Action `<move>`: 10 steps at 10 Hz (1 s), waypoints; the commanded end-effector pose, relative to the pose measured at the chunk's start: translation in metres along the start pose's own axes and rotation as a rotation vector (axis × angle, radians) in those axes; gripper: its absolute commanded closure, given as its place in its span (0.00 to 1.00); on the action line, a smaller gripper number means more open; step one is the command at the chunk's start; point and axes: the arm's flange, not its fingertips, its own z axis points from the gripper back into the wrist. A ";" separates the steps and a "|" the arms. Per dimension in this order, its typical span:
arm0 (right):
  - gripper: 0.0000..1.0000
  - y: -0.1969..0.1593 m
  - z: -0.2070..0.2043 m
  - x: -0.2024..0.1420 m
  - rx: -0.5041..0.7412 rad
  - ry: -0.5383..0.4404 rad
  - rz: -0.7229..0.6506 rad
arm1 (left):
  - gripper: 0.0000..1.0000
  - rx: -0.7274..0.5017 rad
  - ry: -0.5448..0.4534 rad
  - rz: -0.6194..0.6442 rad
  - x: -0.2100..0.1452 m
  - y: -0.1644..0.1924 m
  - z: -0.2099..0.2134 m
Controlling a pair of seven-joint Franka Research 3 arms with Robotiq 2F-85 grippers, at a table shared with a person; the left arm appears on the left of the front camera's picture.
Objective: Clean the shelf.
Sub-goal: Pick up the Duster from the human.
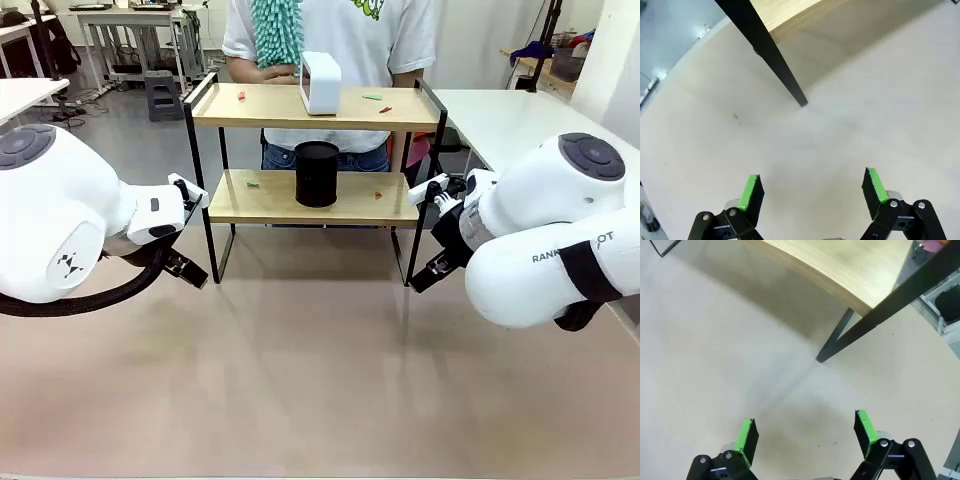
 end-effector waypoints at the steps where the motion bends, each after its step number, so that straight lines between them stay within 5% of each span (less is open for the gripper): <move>1: 0.00 0.000 0.000 0.000 0.000 0.000 0.000 | 0.00 0.000 0.000 0.000 0.000 0.000 0.000; 9: 0.00 0.000 0.000 0.000 0.000 0.000 0.001 | 0.00 0.000 0.000 0.001 0.000 0.000 0.000; 10: 0.00 -0.005 0.035 0.022 0.091 0.125 -0.165 | 0.00 -0.131 0.020 -0.048 0.001 -0.005 0.036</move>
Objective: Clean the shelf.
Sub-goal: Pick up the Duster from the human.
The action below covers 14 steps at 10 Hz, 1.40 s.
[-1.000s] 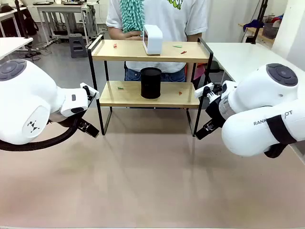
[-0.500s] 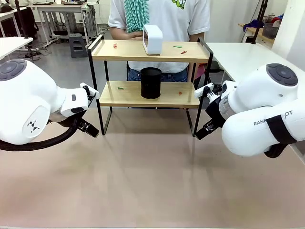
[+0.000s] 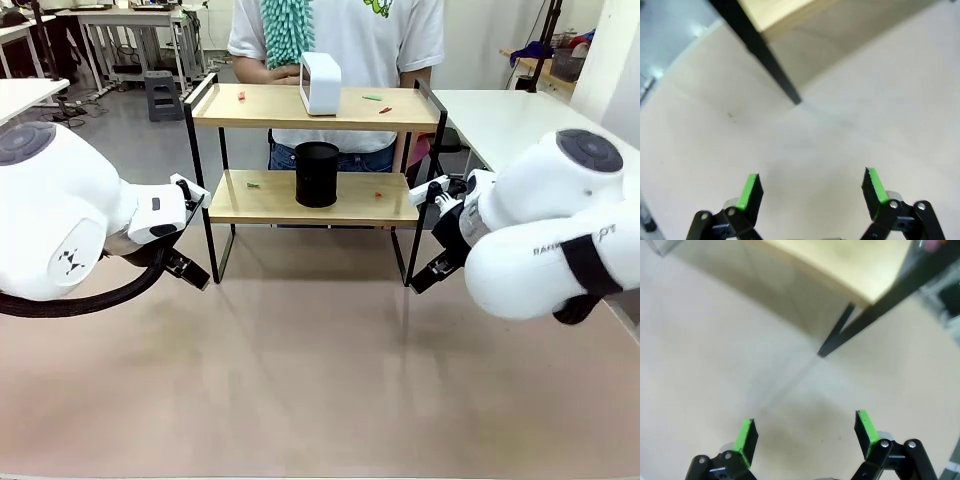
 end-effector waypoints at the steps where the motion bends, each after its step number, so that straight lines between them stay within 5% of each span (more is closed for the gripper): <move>1: 0.00 -0.019 0.086 0.021 0.199 0.061 -0.246 | 0.00 -0.432 -0.020 -0.111 -0.015 0.005 0.079; 3: 0.00 -0.072 0.173 -0.015 0.438 -0.101 -0.481 | 0.00 -0.557 -0.192 0.007 -0.049 0.048 0.142; 5: 0.00 -0.157 0.212 -0.102 0.665 -0.365 -0.773 | 0.00 -0.549 -0.407 0.319 -0.109 0.124 0.177; 7: 0.00 -0.214 0.190 -0.192 0.737 -0.505 -1.090 | 0.00 -0.608 -0.635 0.667 -0.182 0.190 0.170; 9: 0.00 -0.222 0.139 -0.233 0.755 -0.495 -1.254 | 0.00 -0.647 -0.758 0.954 -0.228 0.224 0.139; 10: 0.00 -0.210 0.117 -0.223 0.677 -0.462 -1.206 | 0.00 -0.615 -0.580 1.114 -0.221 0.233 0.114; 11: 0.00 -0.261 0.197 -0.250 0.713 -0.423 -1.185 | 0.00 -0.619 -0.627 0.816 -0.239 0.246 0.181; 14: 0.00 -0.261 0.197 -0.250 0.713 -0.423 -1.185 | 0.00 -0.619 -0.627 0.816 -0.239 0.246 0.181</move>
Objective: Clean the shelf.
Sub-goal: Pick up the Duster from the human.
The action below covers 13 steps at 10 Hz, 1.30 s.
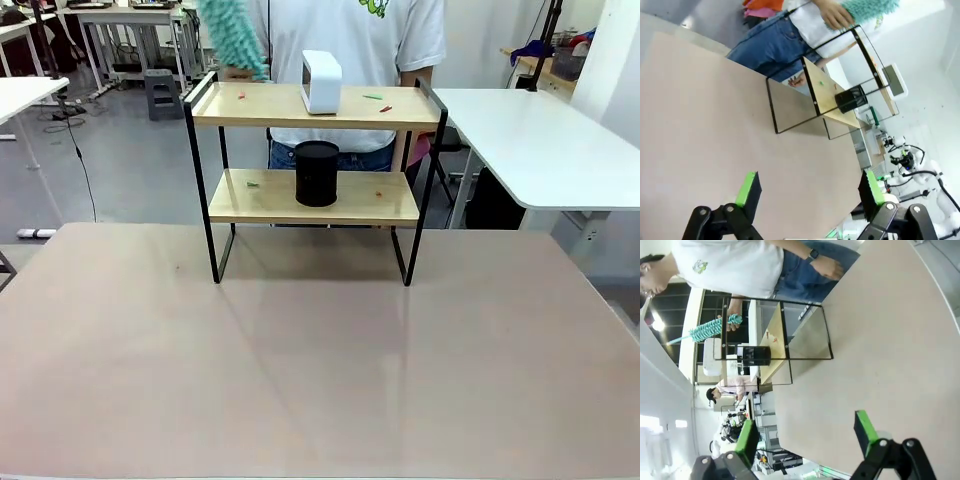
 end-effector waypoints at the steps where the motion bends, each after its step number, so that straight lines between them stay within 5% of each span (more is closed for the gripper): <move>1: 0.00 0.003 0.006 -0.003 0.012 -0.006 0.017 | 0.00 -0.014 -0.022 -0.035 -0.002 0.001 0.007; 6: 0.00 0.003 0.006 -0.003 0.012 -0.006 0.017 | 0.00 -0.014 -0.022 -0.035 -0.002 0.001 0.007; 8: 0.00 0.003 0.006 -0.003 0.012 -0.006 0.017 | 0.00 -0.022 0.030 0.077 0.007 -0.003 0.007; 13: 0.00 0.003 0.006 -0.003 0.012 -0.006 0.017 | 0.00 -0.070 0.154 0.111 0.159 -0.084 -0.053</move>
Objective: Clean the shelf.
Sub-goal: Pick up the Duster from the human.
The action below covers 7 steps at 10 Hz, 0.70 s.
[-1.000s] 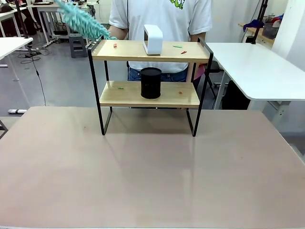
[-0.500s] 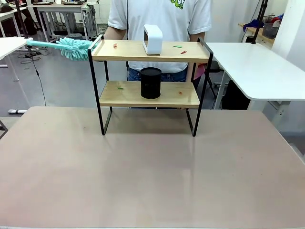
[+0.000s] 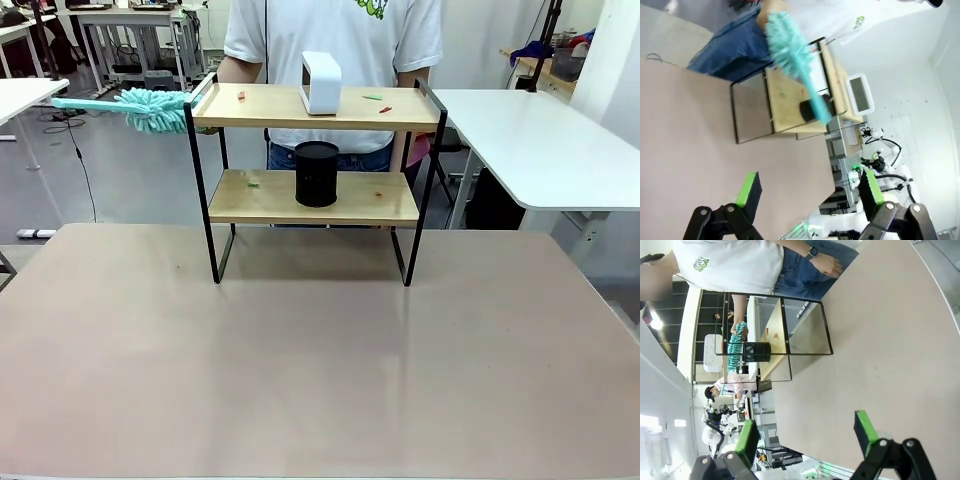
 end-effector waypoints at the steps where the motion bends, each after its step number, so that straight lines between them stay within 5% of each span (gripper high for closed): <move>1: 0.00 0.000 -0.001 0.002 0.023 -0.011 0.025 | 0.00 -0.060 0.082 0.063 0.061 -0.007 -0.032; 2: 0.00 0.000 -0.001 0.002 0.023 -0.011 0.025 | 0.00 -0.087 0.090 0.128 0.076 -0.007 -0.053; 3: 0.00 0.000 -0.001 0.002 0.023 -0.011 0.025 | 0.00 -0.023 0.036 0.013 0.033 -0.019 -0.025; 4: 0.00 0.000 -0.001 0.002 0.023 -0.011 0.025 | 0.00 -0.023 0.036 0.013 0.033 -0.019 -0.025; 5: 0.00 0.000 -0.001 0.002 0.023 -0.011 0.025 | 0.00 -0.048 0.079 0.056 0.067 -0.017 -0.059; 7: 0.00 0.000 -0.001 0.002 0.023 -0.011 0.025 | 0.00 -0.041 0.164 0.055 0.047 -0.009 -0.074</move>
